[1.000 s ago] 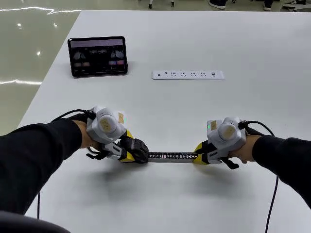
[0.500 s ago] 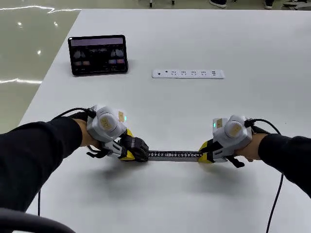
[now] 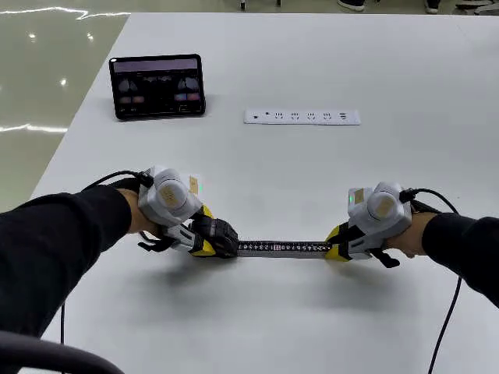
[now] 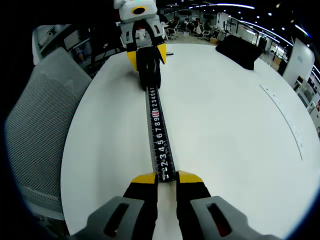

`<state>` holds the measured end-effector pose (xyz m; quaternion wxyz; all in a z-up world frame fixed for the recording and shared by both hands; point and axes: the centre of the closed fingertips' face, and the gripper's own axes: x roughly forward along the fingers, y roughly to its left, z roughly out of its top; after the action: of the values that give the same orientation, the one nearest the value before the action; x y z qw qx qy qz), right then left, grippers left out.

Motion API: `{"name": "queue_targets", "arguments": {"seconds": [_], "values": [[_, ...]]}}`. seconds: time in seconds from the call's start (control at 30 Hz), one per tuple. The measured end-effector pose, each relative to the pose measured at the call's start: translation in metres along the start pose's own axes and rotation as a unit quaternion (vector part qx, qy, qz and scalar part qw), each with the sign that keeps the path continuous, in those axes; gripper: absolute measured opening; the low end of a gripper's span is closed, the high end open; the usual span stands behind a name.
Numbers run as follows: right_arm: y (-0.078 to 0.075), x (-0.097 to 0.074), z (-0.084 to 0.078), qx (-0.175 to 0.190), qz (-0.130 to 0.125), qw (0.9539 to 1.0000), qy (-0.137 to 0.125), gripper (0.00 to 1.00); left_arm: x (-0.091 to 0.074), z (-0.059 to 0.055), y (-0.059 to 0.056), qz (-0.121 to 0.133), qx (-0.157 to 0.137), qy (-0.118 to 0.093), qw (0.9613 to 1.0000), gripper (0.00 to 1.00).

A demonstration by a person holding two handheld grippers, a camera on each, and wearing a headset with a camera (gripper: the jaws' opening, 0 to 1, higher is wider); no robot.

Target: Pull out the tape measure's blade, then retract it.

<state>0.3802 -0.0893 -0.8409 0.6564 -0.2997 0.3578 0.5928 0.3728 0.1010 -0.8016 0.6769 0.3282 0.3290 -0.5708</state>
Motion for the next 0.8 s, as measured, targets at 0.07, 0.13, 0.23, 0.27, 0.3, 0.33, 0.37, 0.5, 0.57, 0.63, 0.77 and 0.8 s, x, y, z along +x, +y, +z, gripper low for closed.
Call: {"name": "queue_targets", "arguments": {"seconds": [0.07,0.13,0.23,0.27,0.3,0.33,0.37,0.5,0.57,0.63,0.77,0.8], "values": [[0.000,-0.002,-0.002,0.002,-0.001,1.0000,0.000,0.08,0.000,0.000,0.000,0.000,0.000,0.000,1.0000,0.31],[0.000,-0.003,-0.004,0.004,-0.002,1.0000,0.001,0.08,0.000,0.000,-0.001,0.000,0.001,0.000,1.0000,0.31],[-0.001,-0.005,-0.007,0.006,-0.003,1.0000,0.003,0.08,-0.001,0.001,-0.001,0.001,0.003,0.001,1.0000,0.31],[-0.001,-0.006,-0.008,0.006,-0.003,1.0000,0.003,0.08,-0.001,0.001,-0.001,0.001,0.003,0.000,1.0000,0.31],[-0.001,-0.007,-0.009,0.007,-0.004,1.0000,0.004,0.08,-0.001,0.001,-0.002,0.002,0.003,0.001,1.0000,0.31],[-0.001,-0.007,-0.010,0.007,-0.004,1.0000,0.005,0.08,-0.002,0.001,-0.002,0.002,0.003,0.001,1.0000,0.31],[-0.001,-0.008,-0.011,0.007,-0.004,0.9999,0.006,0.08,-0.002,0.001,-0.002,0.002,0.003,0.001,1.0000,0.31],[-0.002,-0.011,-0.015,0.009,-0.006,0.9999,0.008,0.08,-0.002,0.002,-0.002,0.002,0.003,0.001,1.0000,0.31],[-0.002,-0.012,-0.016,0.010,-0.007,0.9999,0.008,0.08,-0.001,0.001,-0.001,0.003,0.003,0.000,1.0000,0.31],[-0.002,-0.013,-0.017,0.010,-0.007,0.9999,0.009,0.08,-0.001,0.001,-0.001,0.003,0.003,0.000,1.0000,0.31],[-0.002,-0.016,-0.021,0.012,-0.007,0.9998,0.013,0.08,-0.001,0.001,-0.001,0.004,0.002,-0.001,1.0000,0.31],[-0.002,-0.016,-0.021,0.012,-0.007,0.9998,0.013,0.08,-0.001,0.002,-0.001,0.004,0.002,-0.002,1.0000,0.31]]}}
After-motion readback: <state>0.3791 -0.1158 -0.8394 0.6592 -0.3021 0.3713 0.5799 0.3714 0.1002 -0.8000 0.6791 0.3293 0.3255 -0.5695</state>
